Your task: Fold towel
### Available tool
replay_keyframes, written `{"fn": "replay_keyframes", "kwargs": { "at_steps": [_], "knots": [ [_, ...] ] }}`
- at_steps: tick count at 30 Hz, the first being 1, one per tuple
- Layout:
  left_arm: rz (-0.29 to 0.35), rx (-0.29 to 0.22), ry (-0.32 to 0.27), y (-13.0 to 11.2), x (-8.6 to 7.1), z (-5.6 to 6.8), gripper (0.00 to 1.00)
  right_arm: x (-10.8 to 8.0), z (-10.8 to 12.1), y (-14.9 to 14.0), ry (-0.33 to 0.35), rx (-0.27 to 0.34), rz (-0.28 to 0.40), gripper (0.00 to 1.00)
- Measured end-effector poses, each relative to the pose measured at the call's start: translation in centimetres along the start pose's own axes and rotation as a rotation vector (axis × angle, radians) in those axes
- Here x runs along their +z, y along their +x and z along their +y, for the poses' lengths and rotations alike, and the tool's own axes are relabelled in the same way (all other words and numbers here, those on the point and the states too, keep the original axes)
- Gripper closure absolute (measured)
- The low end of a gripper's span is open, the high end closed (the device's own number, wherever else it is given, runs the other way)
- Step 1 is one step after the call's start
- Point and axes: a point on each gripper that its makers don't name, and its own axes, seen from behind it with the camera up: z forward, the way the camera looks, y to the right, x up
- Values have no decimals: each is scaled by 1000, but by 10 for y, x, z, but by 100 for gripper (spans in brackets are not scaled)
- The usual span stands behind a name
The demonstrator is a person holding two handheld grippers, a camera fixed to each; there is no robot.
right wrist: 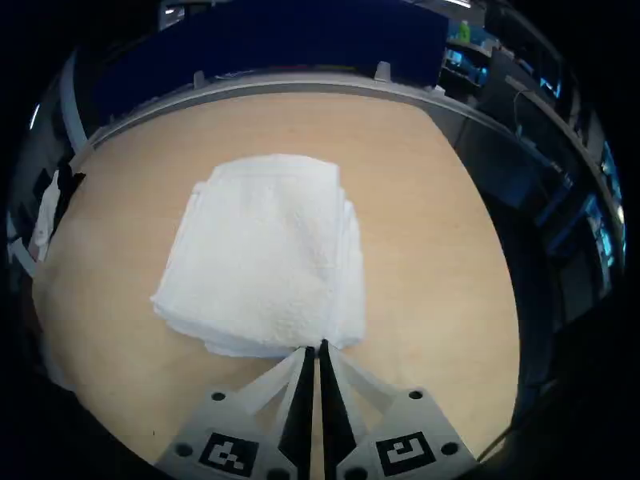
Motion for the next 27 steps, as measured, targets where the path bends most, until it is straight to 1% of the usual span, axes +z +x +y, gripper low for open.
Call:
{"fn": "replay_keyframes", "kwargs": {
  "at_steps": [6, 8, 10, 13, 14, 15, 18, 20, 22, 26, 27],
  "knots": [
    [0, 3, -1, 0, 1, 2, 7, -1, 1, 2, -10, -12, 7, 95],
    [0, 2, -1, 0, 0, 3, 7, -3, 1, 1, -19, -20, 13, 93],
    [1, 2, -3, 1, 0, 3, 7, -5, 2, 1, -32, -29, 20, 89],
    [2, 1, -5, 2, 1, 3, 7, -9, 2, -1, -49, -41, 27, 79],
    [3, 1, -5, 2, 1, 3, 7, -11, 3, -1, -54, -44, 29, 75],
    [3, 1, -6, 3, 1, 3, 7, -12, 3, -2, -58, -47, 30, 64],
    [6, 3, -9, 5, 3, 2, 7, -16, 1, -4, -63, -51, 36, 35],
    [6, 5, -12, 6, 4, 2, 7, -17, -1, -4, -64, -52, 43, 26],
    [7, 7, -14, 7, 4, 2, 7, -19, -3, -3, -63, -51, 51, 15],
    [8, 8, -21, 7, 4, 3, 7, -23, -9, 2, -52, -47, 71, 7],
    [8, 8, -23, 7, 4, 4, 7, -24, -11, 4, -48, -46, 78, 3]
  ]
}}
